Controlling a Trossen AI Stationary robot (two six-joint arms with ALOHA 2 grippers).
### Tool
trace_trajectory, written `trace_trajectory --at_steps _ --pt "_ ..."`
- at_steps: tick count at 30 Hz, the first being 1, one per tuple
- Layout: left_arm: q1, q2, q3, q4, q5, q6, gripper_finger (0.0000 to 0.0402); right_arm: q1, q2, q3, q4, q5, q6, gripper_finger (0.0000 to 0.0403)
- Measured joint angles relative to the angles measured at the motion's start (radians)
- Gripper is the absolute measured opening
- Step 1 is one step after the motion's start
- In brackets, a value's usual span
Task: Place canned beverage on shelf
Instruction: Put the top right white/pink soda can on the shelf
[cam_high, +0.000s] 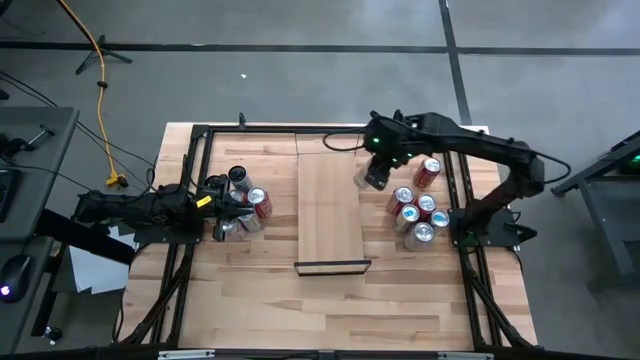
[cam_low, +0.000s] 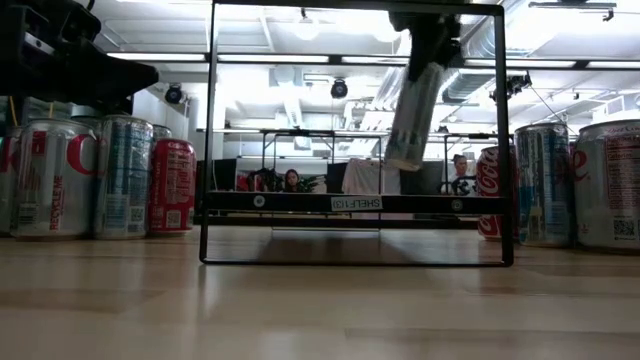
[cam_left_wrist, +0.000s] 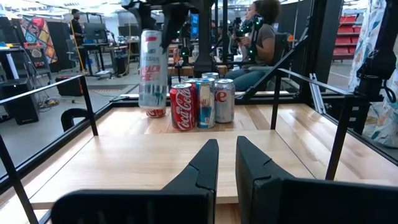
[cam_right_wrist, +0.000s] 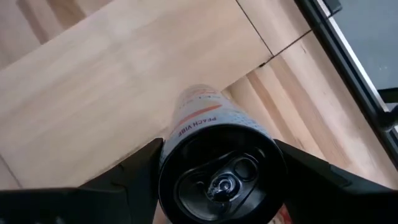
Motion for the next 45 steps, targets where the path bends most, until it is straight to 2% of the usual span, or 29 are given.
trace_trajectory --at_steps 4,12,19,30,45 --pt "0.000 0.000 0.000 0.000 0.000 0.000 0.0005 0.000 0.132 0.129 0.001 -0.011 -0.005 0.0256" --pt "0.000 0.000 0.000 0.000 0.000 0.000 0.0005 -0.022 0.444 0.468 -0.139 -0.009 -0.071 0.0256" --pt "0.000 0.000 0.000 0.000 0.000 0.000 0.0005 -0.030 0.607 0.660 -0.272 -0.014 -0.071 0.0256" --pt "0.000 0.000 0.000 0.000 0.000 0.000 0.0005 -0.030 0.646 0.701 -0.294 -0.026 -0.066 0.0257" --pt "0.000 0.000 0.000 0.000 0.000 0.000 0.0005 -0.030 0.654 0.695 -0.283 -0.043 -0.091 0.0283"
